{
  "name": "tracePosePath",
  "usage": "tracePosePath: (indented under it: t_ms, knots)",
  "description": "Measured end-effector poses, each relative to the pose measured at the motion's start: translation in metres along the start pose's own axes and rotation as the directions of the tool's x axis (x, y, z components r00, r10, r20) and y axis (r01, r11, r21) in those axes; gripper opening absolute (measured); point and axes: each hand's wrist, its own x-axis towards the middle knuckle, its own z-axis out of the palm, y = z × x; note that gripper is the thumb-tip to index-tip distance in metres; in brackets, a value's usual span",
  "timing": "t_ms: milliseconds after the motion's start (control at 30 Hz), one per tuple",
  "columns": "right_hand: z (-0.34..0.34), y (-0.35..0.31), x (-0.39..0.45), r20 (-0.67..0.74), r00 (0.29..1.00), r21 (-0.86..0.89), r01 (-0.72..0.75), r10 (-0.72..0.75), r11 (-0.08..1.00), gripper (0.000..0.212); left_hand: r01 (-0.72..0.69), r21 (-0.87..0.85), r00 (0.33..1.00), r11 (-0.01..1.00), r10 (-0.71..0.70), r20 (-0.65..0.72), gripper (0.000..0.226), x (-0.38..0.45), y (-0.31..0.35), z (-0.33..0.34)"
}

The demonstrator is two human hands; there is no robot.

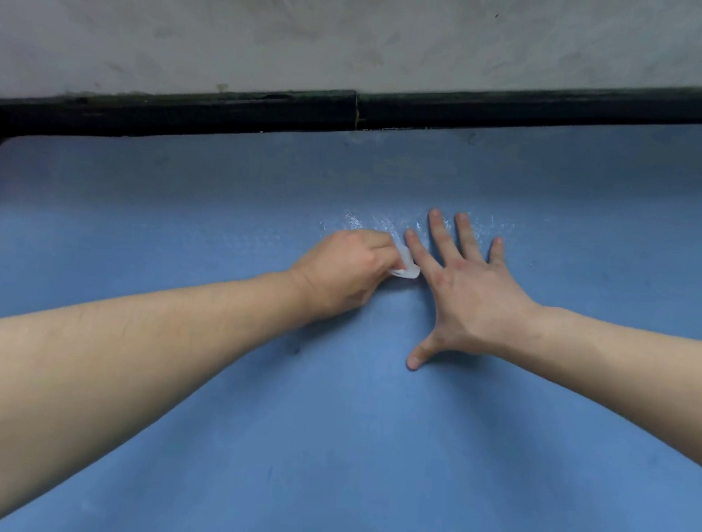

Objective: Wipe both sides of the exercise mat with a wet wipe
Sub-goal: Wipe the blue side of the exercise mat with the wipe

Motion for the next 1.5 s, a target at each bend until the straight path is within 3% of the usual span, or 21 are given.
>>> tracePosePath:
  t_ms: [100, 133, 200, 233, 267, 300, 333, 400, 433, 533, 700, 800, 867, 967, 1000, 1100, 1133, 1233, 1267, 1400, 1500]
  knots:
    - [-0.002, -0.002, -0.001, 0.028, 1.000, 0.003, -0.014, 0.014, 1.000, 0.174, 0.327, 0.009, 0.928, 0.945, -0.319, -0.193, 0.012, 0.007, -0.024, -0.010]
    - [-0.003, -0.002, -0.001, 0.038, 0.999, 0.005, -0.019, 0.019, 1.000, 0.175, 0.358, -0.017, 0.914, 0.933, -0.354, -0.200, 0.011, 0.004, -0.019, -0.005]
    - [-0.004, -0.004, 0.000, 0.048, 0.998, 0.007, -0.031, 0.031, 0.999, 0.175, 0.122, -0.041, 0.991, 0.992, -0.124, -0.045, 0.014, -0.005, 0.016, 0.006]
    - [-0.006, -0.005, 0.001, 0.057, 0.998, 0.004, -0.036, 0.036, 0.999, 0.175, -0.032, -0.039, 0.998, 0.999, 0.035, 0.056, 0.018, -0.011, 0.025, 0.013]
    - [-0.007, -0.006, 0.001, 0.066, 0.997, 0.002, -0.043, 0.043, 0.999, 0.175, -0.084, -0.040, 0.988, 0.996, 0.088, 0.125, 0.020, -0.014, 0.025, 0.012]
    - [-0.009, -0.008, 0.001, 0.073, 0.996, 0.002, -0.053, 0.052, 0.999, 0.174, -0.014, -0.045, 0.991, 0.999, 0.020, 0.136, 0.020, -0.011, 0.017, 0.006]
    - [-0.012, -0.009, 0.000, 0.082, 0.994, 0.007, -0.066, 0.066, 0.998, 0.174, 0.105, -0.039, 0.993, 0.994, -0.103, 0.051, 0.020, -0.005, 0.005, 0.004]
    - [-0.016, -0.013, -0.002, 0.102, 0.991, 0.018, -0.090, 0.088, 0.996, 0.174, 0.323, -0.071, 0.946, 0.944, -0.324, -0.012, 0.020, -0.007, 0.003, 0.004]
    - [-0.018, -0.014, -0.003, 0.101, 0.990, 0.019, -0.099, 0.096, 0.995, 0.174, 0.309, -0.082, 0.951, 0.948, -0.308, 0.025, 0.021, -0.014, 0.017, 0.002]
    - [-0.024, -0.017, -0.005, 0.109, 0.989, 0.034, -0.108, 0.104, 0.994, 0.175, 0.084, -0.150, 0.974, 0.985, -0.050, 0.219, 0.020, -0.039, 0.048, 0.005]
    - [-0.016, -0.011, -0.003, 0.101, 0.991, 0.048, -0.092, 0.087, 0.995, 0.175, 0.365, -0.154, 0.929, 0.918, -0.370, -0.004, 0.018, -0.034, 0.024, 0.011]
    - [-0.007, -0.006, -0.002, 0.051, 0.996, 0.015, -0.069, 0.068, 0.998, 0.174, 0.141, -0.162, 0.990, 0.977, -0.135, 0.049, 0.016, -0.051, 0.044, 0.019]
    - [-0.006, -0.004, -0.002, 0.050, 0.997, -0.006, -0.055, 0.055, 0.998, 0.174, 0.155, -0.141, 0.988, 0.978, -0.157, 0.001, 0.014, -0.048, 0.036, 0.016]
    - [-0.002, -0.001, 0.000, 0.044, 0.998, 0.014, -0.034, 0.033, 0.999, 0.174, 0.441, -0.136, 0.874, 0.887, -0.459, -0.159, 0.015, -0.049, 0.046, 0.021]
    - [-0.002, 0.000, 0.001, 0.046, 0.999, 0.027, -0.024, 0.023, 0.999, 0.174, 0.465, -0.148, 0.863, 0.873, -0.484, -0.144, 0.016, -0.048, 0.062, 0.023]
    - [-0.003, 0.002, 0.001, 0.051, 0.999, 0.038, -0.004, 0.002, 0.999, 0.174, 0.376, -0.099, 0.925, 0.921, -0.379, -0.011, 0.012, -0.048, 0.086, 0.024]
    - [-0.003, 0.003, 0.001, 0.054, 0.999, 0.043, 0.005, -0.007, 0.999, 0.174, 0.422, -0.081, 0.906, 0.903, -0.424, -0.006, 0.013, -0.045, 0.081, 0.017]
    - [-0.005, 0.003, -0.001, 0.051, 0.999, 0.056, 0.007, -0.010, 0.998, 0.175, 0.673, -0.059, 0.724, 0.737, -0.673, -0.153, 0.014, -0.043, 0.067, 0.009]
    - [-0.003, 0.004, -0.001, 0.051, 0.999, 0.061, 0.003, -0.006, 0.998, 0.175, 0.697, -0.065, 0.700, 0.714, -0.697, -0.153, 0.013, -0.044, 0.074, 0.012]
    - [0.000, 0.004, 0.001, 0.045, 0.999, 0.056, -0.003, 0.000, 0.998, 0.175, 0.335, -0.106, 0.942, 0.936, -0.331, 0.055, 0.015, -0.064, 0.094, 0.027]
    - [-0.001, 0.002, -0.001, 0.026, 0.999, 0.066, -0.022, 0.020, 0.998, 0.173, 0.333, -0.043, 0.942, 0.942, -0.334, -0.032, 0.018, -0.064, 0.060, 0.016]
